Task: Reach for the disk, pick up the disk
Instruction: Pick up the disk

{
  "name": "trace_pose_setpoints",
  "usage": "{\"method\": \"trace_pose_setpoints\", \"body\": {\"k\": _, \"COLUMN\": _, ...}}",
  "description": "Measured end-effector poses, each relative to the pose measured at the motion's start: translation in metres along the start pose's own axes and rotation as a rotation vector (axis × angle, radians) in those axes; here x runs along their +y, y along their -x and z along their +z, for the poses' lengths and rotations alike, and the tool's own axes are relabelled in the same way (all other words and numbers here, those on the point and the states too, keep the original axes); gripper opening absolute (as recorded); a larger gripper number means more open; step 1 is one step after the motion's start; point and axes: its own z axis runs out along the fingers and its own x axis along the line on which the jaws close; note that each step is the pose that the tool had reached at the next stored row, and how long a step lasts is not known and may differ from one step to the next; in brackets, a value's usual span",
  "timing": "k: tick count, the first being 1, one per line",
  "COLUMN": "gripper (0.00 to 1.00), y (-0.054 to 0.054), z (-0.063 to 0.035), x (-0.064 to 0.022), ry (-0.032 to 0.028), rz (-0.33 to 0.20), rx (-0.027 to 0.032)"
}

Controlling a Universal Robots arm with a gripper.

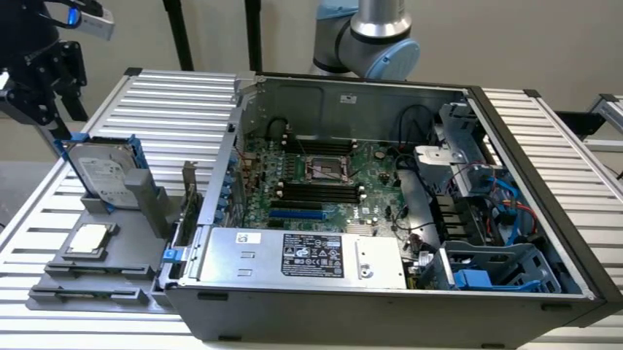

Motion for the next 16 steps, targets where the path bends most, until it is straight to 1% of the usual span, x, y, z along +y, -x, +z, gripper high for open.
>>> {"method": "trace_pose_setpoints", "body": {"k": 16, "gripper": 0.48, "y": 0.0, "z": 0.029, "x": 0.0002, "ry": 0.0001, "rz": -0.001, "rx": 0.0001}}
